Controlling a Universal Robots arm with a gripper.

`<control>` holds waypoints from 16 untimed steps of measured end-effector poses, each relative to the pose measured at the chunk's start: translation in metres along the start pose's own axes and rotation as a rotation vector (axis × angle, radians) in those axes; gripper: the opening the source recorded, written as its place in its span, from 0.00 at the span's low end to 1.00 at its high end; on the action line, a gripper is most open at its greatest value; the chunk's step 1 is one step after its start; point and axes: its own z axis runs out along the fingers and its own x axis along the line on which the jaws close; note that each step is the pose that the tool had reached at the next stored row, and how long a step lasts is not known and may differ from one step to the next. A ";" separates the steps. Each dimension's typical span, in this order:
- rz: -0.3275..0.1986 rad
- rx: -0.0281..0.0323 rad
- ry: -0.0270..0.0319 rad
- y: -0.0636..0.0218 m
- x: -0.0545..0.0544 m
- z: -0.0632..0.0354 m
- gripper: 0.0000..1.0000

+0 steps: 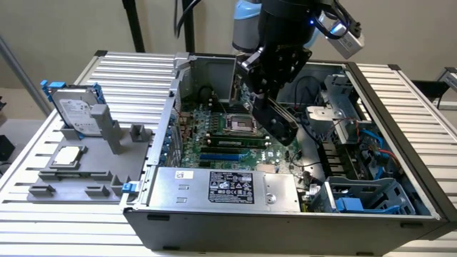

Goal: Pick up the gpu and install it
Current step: 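Insert the gpu into the slot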

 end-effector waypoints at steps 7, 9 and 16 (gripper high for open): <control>-0.127 0.0039 -0.0044 0.0000 0.000 0.0072 0.27; -0.163 0.0050 -0.0057 0.0000 0.000 0.0092 0.27; -0.291 0.0110 -0.0080 0.0000 -0.001 0.0168 0.27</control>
